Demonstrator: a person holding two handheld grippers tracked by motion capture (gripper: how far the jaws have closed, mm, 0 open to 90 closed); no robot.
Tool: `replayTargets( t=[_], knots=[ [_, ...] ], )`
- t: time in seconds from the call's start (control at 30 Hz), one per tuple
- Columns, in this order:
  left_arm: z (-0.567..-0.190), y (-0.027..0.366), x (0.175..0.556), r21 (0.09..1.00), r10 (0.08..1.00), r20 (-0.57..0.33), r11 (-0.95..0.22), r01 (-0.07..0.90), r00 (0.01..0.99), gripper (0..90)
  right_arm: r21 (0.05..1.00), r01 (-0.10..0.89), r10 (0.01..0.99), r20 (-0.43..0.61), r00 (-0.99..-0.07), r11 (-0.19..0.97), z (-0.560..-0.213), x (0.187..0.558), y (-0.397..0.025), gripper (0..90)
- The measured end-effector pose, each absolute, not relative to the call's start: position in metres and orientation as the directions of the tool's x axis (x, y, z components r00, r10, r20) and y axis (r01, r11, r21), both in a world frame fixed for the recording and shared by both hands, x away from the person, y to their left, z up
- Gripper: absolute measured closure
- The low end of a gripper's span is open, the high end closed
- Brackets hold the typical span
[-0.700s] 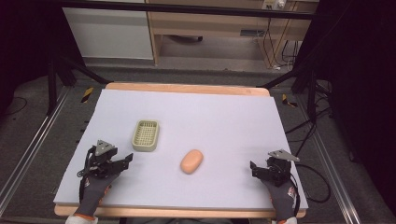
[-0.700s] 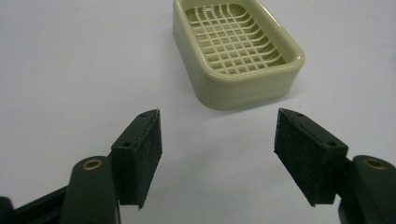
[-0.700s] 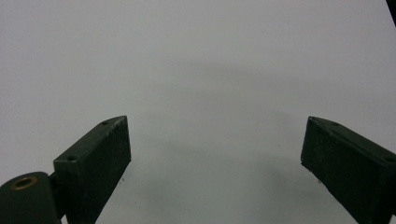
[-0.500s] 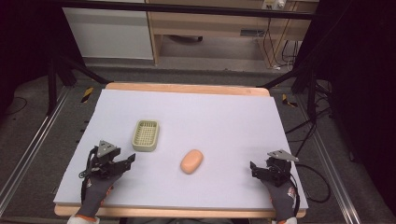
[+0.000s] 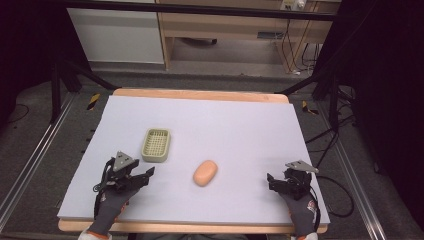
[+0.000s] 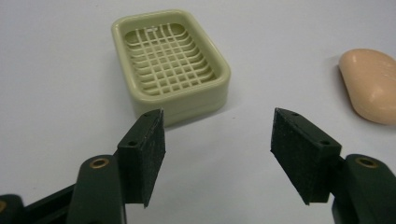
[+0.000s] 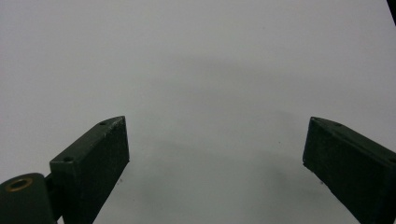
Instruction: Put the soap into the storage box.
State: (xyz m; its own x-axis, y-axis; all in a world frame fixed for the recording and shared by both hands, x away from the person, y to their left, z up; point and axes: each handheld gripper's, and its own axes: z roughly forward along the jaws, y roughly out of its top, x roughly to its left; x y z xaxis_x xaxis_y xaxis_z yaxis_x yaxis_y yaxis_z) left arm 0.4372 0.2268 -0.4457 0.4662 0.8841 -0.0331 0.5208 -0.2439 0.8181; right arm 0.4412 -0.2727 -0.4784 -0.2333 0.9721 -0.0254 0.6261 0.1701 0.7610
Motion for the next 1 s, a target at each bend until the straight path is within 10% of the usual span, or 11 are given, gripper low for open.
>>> replayTargets(
  t=[1.0],
  knots=[
    [-0.435,0.191,0.433,0.829,0.835,-0.031,-0.285,0.481,0.549,30.3,0.758,0.63,0.974,-0.031,-0.224,0.169,-0.479,0.441,-0.271,7.1]
  ],
)
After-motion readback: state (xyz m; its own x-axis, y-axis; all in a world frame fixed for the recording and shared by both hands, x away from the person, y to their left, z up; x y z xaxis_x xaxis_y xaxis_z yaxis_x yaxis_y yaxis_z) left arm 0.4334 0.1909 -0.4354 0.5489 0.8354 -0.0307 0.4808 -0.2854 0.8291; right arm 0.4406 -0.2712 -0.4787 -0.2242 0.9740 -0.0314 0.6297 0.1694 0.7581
